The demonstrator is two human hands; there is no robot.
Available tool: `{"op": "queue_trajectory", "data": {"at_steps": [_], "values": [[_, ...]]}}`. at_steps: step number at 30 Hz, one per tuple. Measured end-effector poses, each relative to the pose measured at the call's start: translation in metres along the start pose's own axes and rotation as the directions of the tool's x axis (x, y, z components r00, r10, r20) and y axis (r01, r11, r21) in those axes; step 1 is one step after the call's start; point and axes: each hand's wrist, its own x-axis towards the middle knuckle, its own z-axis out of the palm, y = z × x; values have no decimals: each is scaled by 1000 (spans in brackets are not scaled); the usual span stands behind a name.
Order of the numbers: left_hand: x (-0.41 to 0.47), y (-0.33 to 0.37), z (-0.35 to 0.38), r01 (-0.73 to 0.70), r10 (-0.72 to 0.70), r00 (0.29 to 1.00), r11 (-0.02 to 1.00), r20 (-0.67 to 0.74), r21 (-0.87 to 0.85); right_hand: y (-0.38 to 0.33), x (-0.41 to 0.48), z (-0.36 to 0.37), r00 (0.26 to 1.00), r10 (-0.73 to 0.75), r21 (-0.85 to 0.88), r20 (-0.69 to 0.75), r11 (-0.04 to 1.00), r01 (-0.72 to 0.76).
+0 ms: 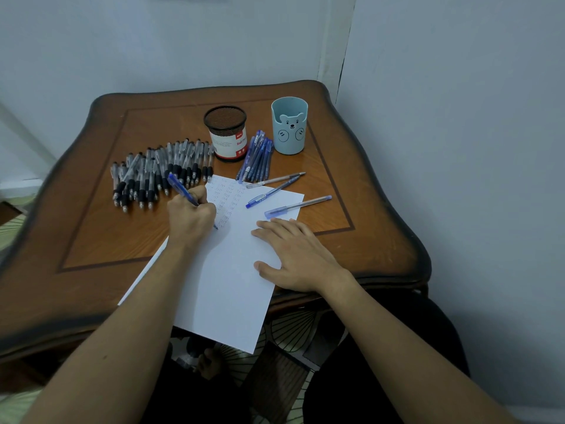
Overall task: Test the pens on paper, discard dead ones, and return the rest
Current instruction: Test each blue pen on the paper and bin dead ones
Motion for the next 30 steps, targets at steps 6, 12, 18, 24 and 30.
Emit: {"op": "queue_trajectory", "data": {"at_steps": [6, 12, 18, 24, 30], "values": [[0, -1, 0, -28, 28, 999, 1000, 24, -2, 0, 0, -1, 1000, 1, 5, -2, 1000, -1], [-2, 5, -1, -11, 11, 1000, 1000, 21, -28, 0, 1, 0, 1000, 5, -3, -4, 1000, -5], [-2, 6, 0, 57, -55, 997, 997, 54, -45, 1, 1, 0, 1000, 3, 1, -12, 1000, -3], [-4, 8, 0, -3, 4, 999, 1000, 38, -13, 1, 2, 1, 1000, 3, -4, -16, 1000, -3], [0, 0, -1, 76, -75, 997, 995, 21, -68, 1, 2, 2, 1000, -1, 2, -21, 1000, 1]]}}
